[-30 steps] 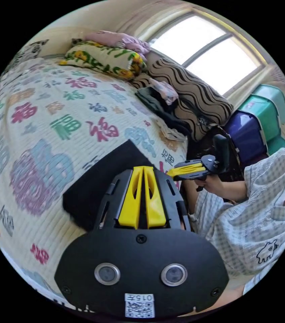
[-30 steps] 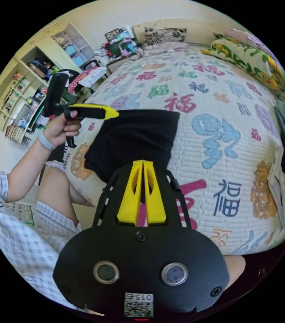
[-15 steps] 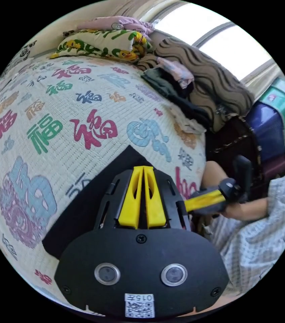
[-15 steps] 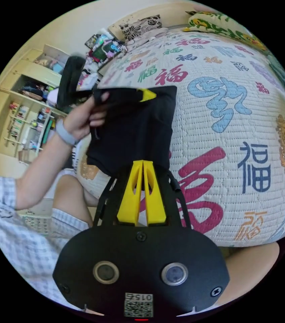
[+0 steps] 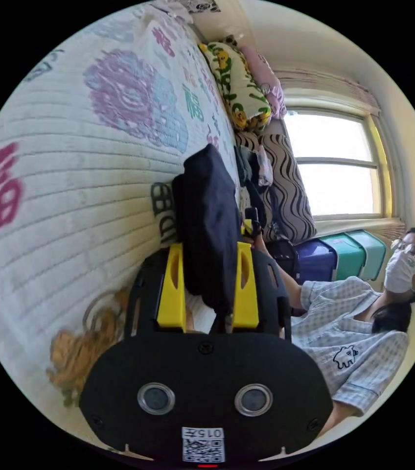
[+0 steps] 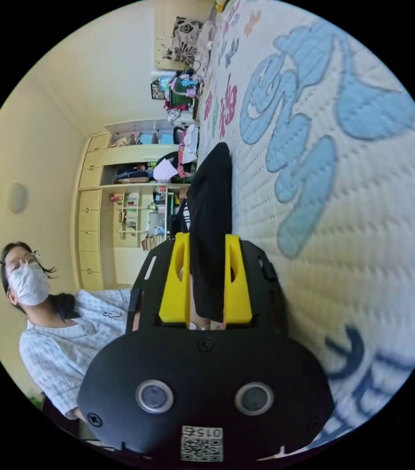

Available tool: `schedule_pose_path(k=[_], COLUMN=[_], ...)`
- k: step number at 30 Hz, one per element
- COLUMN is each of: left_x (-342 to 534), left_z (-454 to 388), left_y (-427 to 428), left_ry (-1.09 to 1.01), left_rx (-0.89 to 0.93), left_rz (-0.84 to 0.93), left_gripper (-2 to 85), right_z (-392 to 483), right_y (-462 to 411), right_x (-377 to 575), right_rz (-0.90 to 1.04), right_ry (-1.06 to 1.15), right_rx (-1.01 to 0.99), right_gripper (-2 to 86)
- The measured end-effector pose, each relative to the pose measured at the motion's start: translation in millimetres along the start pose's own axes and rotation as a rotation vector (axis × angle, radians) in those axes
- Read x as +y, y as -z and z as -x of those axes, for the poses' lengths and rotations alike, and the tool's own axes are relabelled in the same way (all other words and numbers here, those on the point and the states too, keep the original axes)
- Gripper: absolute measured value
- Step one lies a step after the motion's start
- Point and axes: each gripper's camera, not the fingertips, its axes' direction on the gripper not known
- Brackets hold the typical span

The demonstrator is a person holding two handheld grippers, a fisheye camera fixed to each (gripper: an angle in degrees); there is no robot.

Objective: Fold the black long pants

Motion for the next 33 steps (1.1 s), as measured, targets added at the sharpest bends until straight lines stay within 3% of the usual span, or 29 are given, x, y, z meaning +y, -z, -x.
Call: schedule_pose_path(k=[4, 9, 15, 20, 24, 27, 29, 33], left_x=[-28, -22, -37, -123, -200, -268, -296, -273], left_z=[0, -16, -106, -228, -307, -347, -352, -325], left_y=[-36, -37, -76, -192, -291, -382, -439, -472], left_ry=[-0.022, -0.059, -0.24, -0.405, -0.447, -0.387, -0.304, -0.282], left_rx=[0.021, -0.001, 0.107, 0.244, 0.32, 0.246, 0.109, 0.095], left_rz=[0.095, 0.116, 0.105, 0.098, 0.065, -0.026, -0.056, -0.096], left_gripper=[11.3, 8.1, 7.4, 7.5, 8.2, 11.9, 11.8, 9.2], right_z=[15, 39, 113, 194, 231, 226, 206, 147], right_y=[-17, -9, 65, 205, 301, 375, 395, 360], right_x=[-31, -21, -6, -23, -63, -107, -107, -85], right_rz=[0.108, 0.069, -0.039, -0.175, -0.268, -0.375, -0.548, -0.666], right_ry=[0.003, 0.06, 0.264, 0.348, 0.292, 0.036, -0.149, -0.006], right_rx=[0.023, 0.036, 0.102, 0.37, 0.61, 0.905, 1.175, 1.084], right_gripper=[8.3, 7.0, 6.7, 6.9, 7.8, 9.7, 9.1, 8.6])
